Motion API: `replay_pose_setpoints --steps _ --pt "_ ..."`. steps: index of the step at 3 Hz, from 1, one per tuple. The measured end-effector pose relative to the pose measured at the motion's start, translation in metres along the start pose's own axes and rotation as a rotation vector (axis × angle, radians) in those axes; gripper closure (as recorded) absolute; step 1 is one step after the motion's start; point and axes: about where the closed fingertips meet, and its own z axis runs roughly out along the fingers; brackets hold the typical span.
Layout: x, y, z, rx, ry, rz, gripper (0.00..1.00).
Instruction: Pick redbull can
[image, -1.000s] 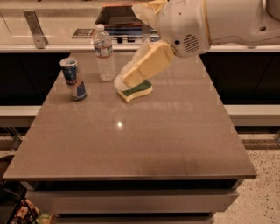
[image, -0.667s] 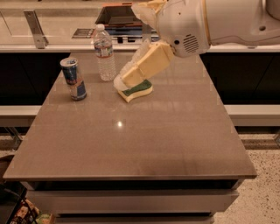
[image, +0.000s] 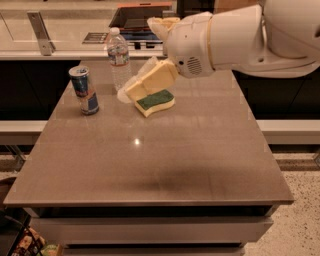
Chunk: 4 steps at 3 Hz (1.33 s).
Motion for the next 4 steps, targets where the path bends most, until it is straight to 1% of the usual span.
replay_pose_setpoints --steps 1,2,3,4 --pt "0.027 -0.017 0.042 0.06 -0.033 0.061 0.0" --pt "0.044 -0.033 0.087 0.093 -0.091 0.096 0.0" --pt "0.052 -0.041 0.129 0.078 -0.147 0.118 0.0" --pt "0.058 -0.042 0.166 0.039 -0.199 0.14 0.0"
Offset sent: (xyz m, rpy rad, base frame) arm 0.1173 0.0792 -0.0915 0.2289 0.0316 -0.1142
